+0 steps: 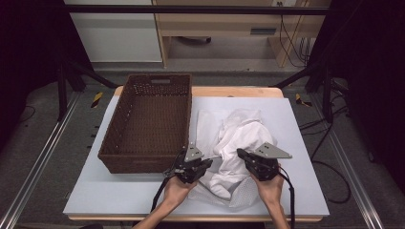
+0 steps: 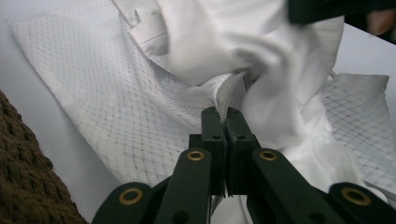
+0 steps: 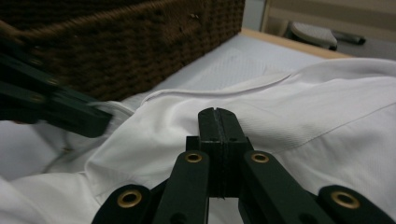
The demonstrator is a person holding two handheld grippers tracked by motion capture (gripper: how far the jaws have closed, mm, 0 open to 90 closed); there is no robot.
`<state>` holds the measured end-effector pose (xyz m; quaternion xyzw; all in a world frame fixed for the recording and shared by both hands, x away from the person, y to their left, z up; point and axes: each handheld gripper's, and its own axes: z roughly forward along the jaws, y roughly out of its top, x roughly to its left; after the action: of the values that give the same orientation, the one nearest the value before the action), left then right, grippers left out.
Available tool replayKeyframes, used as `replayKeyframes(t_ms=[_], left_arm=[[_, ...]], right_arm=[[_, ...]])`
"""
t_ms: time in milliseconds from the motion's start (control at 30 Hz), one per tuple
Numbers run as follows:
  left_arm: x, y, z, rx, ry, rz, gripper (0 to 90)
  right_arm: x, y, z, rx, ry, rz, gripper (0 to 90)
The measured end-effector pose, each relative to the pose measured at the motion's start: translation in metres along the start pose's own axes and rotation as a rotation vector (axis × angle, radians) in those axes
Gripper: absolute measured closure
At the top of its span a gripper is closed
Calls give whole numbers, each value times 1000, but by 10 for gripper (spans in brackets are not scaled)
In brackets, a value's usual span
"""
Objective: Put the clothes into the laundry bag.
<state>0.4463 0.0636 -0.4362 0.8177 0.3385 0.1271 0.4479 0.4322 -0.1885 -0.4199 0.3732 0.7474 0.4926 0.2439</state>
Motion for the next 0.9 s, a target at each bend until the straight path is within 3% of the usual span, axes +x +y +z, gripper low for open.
replayKeyframes(t_ms=[100,200,367,467,567,733,900], left_arm=[[-1,0,0,0,1,3,880],[-1,0,0,-2,3,1,880],[2,1,-1,-11,8,-10,880],[3,5,-3,-27,13,-12,880],[3,12,-7,-48,4,-21,880],[-7,15,-9,-50,-7,10,880],[-5,9,-7,-37,-5,9,880]], right_arm=[[5,4,-12,-20,16,-9,900],[7,3,-14,4,26,-1,900],[15,-2,-37,-36,115,-11,900],[21,-10,-40,1,170,-13,900],[28,-24,-24,70,195,-21,900],[34,-37,19,171,213,-20,900],[33,-47,46,243,141,-17,889]])
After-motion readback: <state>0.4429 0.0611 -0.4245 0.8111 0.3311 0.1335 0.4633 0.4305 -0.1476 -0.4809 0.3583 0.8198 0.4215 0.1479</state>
